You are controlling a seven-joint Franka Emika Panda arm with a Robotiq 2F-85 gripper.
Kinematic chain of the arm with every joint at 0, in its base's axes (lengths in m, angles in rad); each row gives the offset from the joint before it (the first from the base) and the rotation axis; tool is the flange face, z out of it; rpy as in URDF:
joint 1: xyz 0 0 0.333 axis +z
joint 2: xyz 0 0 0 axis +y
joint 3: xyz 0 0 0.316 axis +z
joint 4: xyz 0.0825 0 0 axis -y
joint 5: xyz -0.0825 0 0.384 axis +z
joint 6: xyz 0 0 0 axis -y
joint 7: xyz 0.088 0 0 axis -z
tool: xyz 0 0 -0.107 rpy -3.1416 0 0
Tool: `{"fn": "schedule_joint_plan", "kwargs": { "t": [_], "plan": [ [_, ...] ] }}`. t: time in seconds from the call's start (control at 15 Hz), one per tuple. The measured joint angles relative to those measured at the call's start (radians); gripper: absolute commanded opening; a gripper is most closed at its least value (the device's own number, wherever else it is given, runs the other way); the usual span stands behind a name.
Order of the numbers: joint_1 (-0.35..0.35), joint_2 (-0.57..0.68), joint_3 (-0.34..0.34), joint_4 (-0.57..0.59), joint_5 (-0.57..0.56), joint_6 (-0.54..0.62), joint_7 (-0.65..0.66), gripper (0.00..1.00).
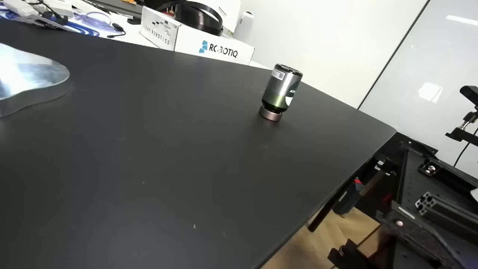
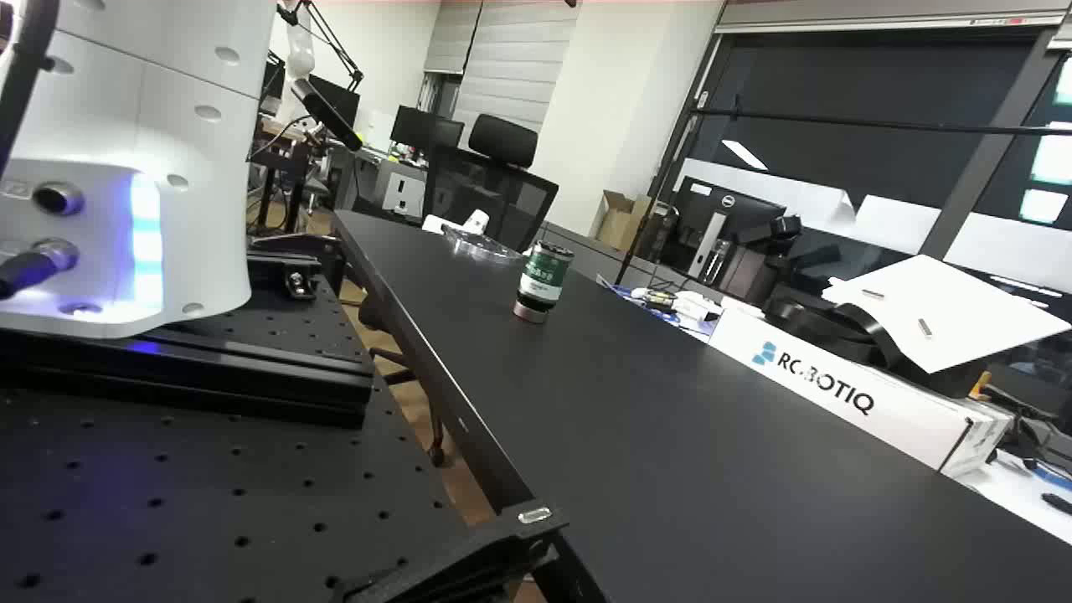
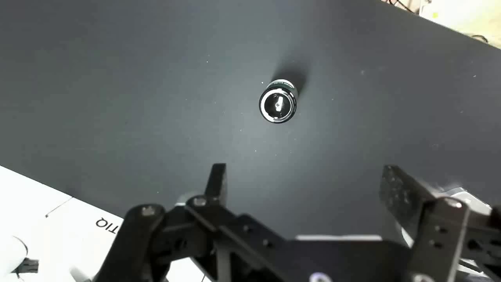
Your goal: Pick up the bottle and put it on the right side of the table
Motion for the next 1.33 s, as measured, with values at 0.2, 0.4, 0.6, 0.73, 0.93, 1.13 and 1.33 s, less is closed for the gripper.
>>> {"fn": "schedule_joint_plan", "kwargs": {
  "t": [0.2, 0.4, 0.6, 0.73, 0.93, 1.13, 1.33],
  "plan": [
    [0.0, 0.0, 0.0, 0.0, 0.0, 0.002, 0.0, 1.0],
    [0.0, 0.0, 0.0, 0.0, 0.0, 0.002, 0.0, 1.0],
    [0.0, 0.0, 0.0, 0.0, 0.0, 0.002, 0.0, 1.0],
    [0.0, 0.0, 0.0, 0.0, 0.0, 0.002, 0.0, 1.0],
    [0.007, 0.005, -0.007, -0.001, 0.0, 0.026, -0.002, 1.0],
    [0.009, 0.038, -0.021, -0.006, 0.0, 0.094, -0.004, 1.0],
    [0.009, 0.099, -0.04, -0.047, 0.004, 0.172, -0.004, 1.0]
  ]
}}
